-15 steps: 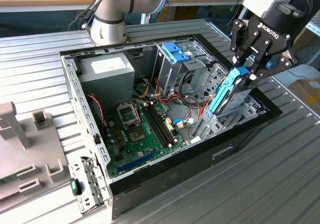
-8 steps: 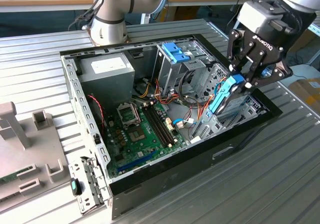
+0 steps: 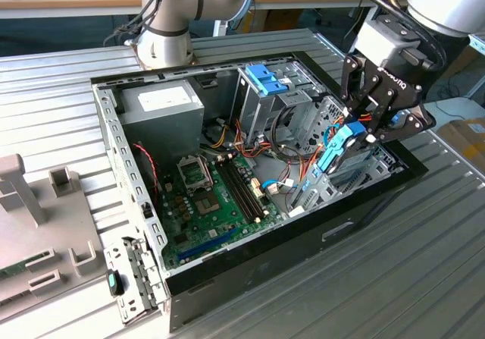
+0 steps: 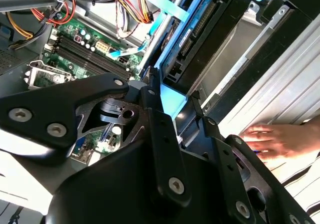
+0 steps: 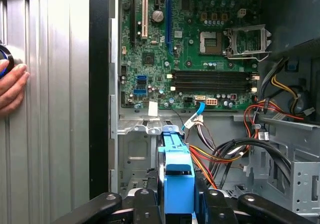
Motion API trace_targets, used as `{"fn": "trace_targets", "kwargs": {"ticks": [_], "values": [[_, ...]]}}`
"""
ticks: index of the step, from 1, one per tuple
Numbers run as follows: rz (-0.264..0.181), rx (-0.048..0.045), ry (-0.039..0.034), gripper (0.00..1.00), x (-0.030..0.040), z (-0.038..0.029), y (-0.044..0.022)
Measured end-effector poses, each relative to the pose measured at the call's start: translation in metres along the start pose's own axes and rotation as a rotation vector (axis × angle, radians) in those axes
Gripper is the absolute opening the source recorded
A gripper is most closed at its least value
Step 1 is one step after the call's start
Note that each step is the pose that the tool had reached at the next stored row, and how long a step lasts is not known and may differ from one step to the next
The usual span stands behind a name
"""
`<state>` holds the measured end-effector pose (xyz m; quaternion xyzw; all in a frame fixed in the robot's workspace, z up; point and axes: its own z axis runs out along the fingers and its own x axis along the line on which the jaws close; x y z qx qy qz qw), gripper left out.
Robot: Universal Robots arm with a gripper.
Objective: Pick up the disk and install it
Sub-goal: 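Insert the disk into the insertion slot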
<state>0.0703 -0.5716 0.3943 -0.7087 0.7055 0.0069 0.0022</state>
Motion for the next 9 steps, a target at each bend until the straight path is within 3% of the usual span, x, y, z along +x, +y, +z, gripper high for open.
{"fn": "trace_targets", "kwargs": {"ticks": [8,9], "values": [[0.000,0.0000,-0.0002,0.37,0.0000,0.0007,0.0000],[0.000,0.0000,-0.0001,0.44,0.0000,0.0007,0.0000]]}}
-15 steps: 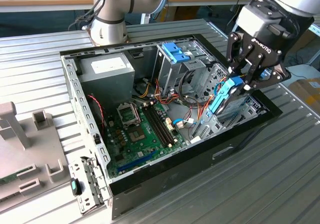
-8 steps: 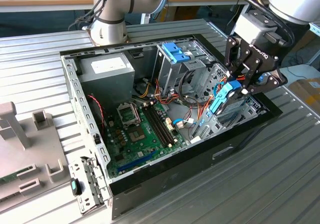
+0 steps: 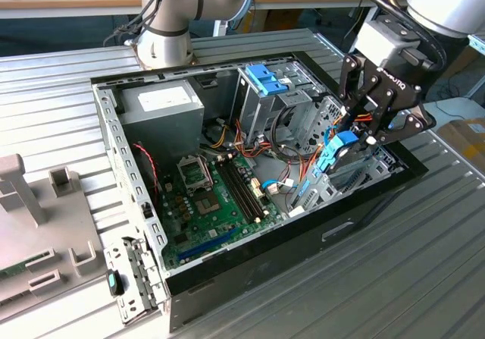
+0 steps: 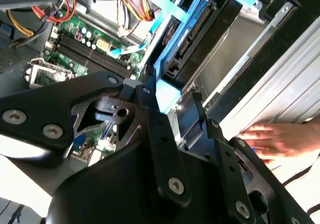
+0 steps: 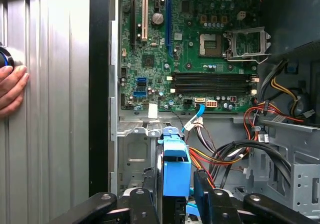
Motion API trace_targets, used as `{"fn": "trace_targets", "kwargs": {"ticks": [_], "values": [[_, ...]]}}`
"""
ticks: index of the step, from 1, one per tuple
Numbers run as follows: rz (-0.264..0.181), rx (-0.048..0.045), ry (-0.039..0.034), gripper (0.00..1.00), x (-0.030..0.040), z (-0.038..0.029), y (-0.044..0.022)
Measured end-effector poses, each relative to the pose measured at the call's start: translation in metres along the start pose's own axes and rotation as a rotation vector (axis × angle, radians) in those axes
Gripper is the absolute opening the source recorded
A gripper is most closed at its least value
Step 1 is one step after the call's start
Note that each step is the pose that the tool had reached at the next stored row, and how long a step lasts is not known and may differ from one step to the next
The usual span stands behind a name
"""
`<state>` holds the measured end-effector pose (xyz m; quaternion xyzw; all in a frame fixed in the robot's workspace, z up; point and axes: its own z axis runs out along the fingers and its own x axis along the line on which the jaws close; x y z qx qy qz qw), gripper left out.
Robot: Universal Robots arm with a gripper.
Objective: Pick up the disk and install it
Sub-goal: 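Insert the disk into the insertion slot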
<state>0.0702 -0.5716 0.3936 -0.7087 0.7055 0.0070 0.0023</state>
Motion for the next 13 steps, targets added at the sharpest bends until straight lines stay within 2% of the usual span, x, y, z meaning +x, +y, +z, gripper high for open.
{"fn": "trace_targets", "kwargs": {"ticks": [7,10,13], "values": [[0.000,-0.0005,-0.0003,0.44,0.0000,0.0009,-0.0008],[0.000,-0.0025,-0.0002,0.44,0.0004,0.0104,-0.0014],[0.000,-0.0035,0.0002,0.44,0.0005,0.0149,-0.0015]]}}
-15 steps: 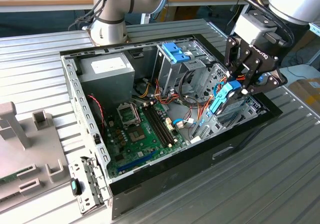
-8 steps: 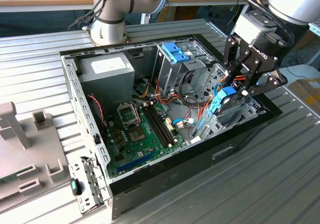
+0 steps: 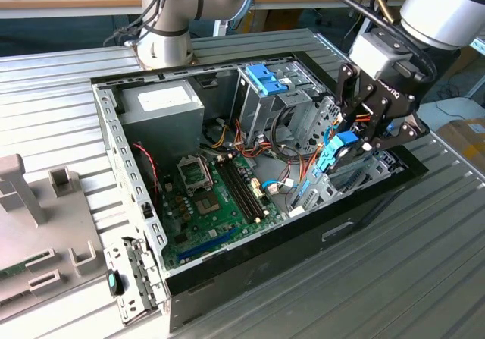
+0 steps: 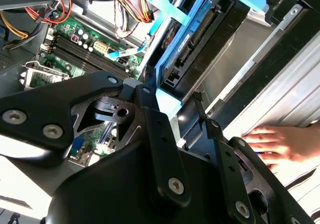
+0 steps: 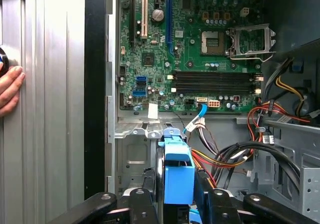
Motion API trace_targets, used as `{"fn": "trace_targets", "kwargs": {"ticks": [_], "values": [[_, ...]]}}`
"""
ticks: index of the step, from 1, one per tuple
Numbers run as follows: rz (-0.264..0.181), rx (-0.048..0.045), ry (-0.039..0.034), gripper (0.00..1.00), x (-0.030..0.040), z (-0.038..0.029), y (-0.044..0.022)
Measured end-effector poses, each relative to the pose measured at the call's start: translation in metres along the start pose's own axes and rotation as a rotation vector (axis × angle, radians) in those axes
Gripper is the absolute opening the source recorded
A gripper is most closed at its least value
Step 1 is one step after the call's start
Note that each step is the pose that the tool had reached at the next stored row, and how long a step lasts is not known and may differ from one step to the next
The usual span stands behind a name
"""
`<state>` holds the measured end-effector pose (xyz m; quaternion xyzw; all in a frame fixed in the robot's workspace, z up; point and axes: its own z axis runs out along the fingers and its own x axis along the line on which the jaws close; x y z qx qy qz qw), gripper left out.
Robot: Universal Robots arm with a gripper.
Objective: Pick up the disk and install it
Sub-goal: 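Insert the disk into the insertion slot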
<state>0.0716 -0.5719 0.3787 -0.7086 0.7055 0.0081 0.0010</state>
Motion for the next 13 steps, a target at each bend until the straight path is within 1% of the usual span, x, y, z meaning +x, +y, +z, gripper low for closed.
{"fn": "trace_targets", "kwargs": {"ticks": [2,3,4,11,13], "values": [[0.000,0.0000,0.0000,0.44,0.0000,0.0001,0.0000],[0.000,0.0000,0.0000,0.42,0.0000,0.0000,0.0000],[0.000,-0.0001,0.0000,0.36,0.0000,0.0000,0.0000],[0.000,0.0000,-0.0004,0.36,0.0000,0.0000,0.0000],[0.000,0.0002,-0.0018,0.36,0.0000,-0.0030,0.0000]]}}
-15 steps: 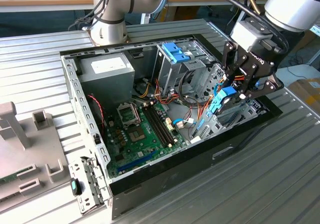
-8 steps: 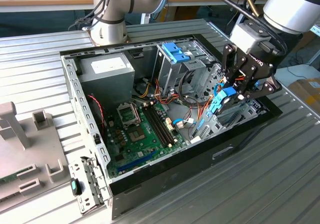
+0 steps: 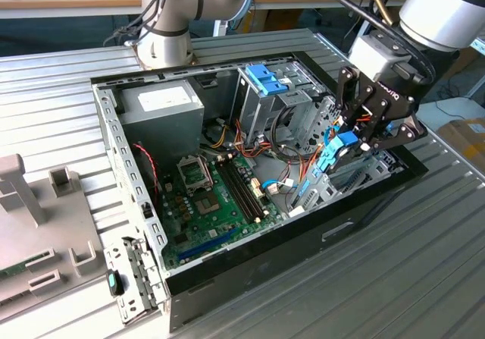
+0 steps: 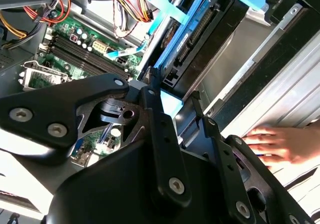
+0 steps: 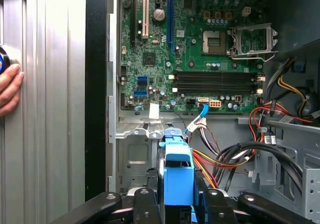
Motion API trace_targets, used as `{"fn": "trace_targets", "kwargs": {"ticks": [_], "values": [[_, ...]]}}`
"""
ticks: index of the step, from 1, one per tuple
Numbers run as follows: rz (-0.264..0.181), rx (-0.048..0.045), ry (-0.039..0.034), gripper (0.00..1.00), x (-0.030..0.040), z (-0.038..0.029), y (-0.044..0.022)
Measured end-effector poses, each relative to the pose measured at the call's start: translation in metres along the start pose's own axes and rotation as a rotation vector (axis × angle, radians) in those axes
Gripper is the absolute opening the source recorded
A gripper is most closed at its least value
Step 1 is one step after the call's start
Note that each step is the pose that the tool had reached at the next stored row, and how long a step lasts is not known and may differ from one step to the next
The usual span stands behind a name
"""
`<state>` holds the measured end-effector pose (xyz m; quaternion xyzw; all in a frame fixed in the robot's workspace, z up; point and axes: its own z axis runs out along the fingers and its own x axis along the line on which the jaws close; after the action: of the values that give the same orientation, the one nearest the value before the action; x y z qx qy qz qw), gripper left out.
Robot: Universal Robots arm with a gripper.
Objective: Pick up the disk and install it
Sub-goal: 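Insert the disk into the insertion slot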
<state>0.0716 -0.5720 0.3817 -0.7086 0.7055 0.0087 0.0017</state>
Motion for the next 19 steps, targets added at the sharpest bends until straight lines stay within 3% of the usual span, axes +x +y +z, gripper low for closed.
{"fn": "trace_targets", "kwargs": {"ticks": [5,8,10,15,16,19], "values": [[0.000,0.0009,0.0014,0.36,-0.0005,-0.0255,0.0002],[0.000,0.0019,0.0013,0.36,-0.0008,-0.0495,0.0005],[0.000,0.0036,0.0012,0.36,-0.0011,-0.0703,0.0007],[0.000,0.0061,0.0015,0.36,-0.0014,-0.0957,0.0009],[0.000,0.0066,0.0015,0.36,-0.0016,-0.1046,0.0010],[0.000,0.0073,0.0014,0.36,-0.0018,-0.1228,0.0012]]}}
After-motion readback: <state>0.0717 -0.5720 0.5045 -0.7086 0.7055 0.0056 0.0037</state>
